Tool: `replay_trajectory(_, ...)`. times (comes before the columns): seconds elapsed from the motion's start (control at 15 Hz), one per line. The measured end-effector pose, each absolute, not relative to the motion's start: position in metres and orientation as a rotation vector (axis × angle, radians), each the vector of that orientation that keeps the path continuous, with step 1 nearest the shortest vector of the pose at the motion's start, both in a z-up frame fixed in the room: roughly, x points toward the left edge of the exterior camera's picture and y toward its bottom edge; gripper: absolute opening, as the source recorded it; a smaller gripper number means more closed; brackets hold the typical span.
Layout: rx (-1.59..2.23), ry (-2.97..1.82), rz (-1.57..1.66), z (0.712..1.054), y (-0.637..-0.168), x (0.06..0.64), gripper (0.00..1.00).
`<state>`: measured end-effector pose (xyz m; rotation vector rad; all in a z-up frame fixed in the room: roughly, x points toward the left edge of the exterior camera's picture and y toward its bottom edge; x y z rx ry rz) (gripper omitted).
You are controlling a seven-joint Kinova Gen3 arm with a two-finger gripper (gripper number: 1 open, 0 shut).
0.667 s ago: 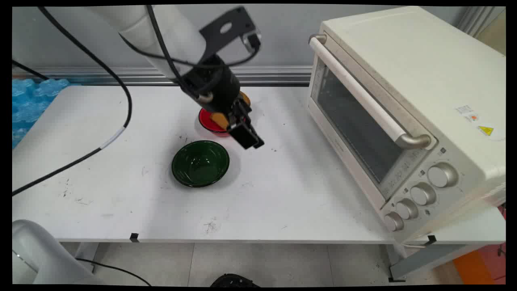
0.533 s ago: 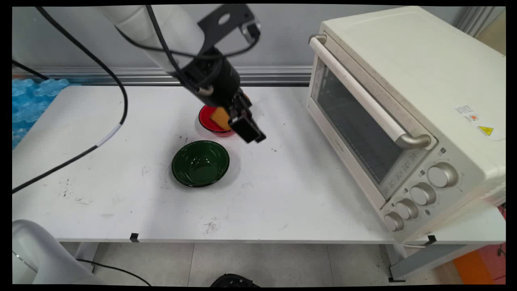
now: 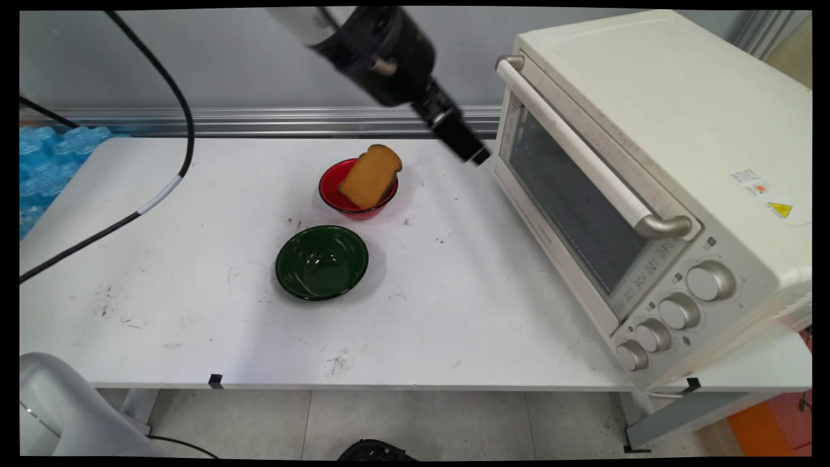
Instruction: Open the oven
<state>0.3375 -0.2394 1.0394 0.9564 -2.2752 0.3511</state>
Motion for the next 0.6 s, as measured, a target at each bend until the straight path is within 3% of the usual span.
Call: replay_trajectory(0.6, 0.904, -2.208, 0.361, 1.056, -0.277, 0.299, 1.0)
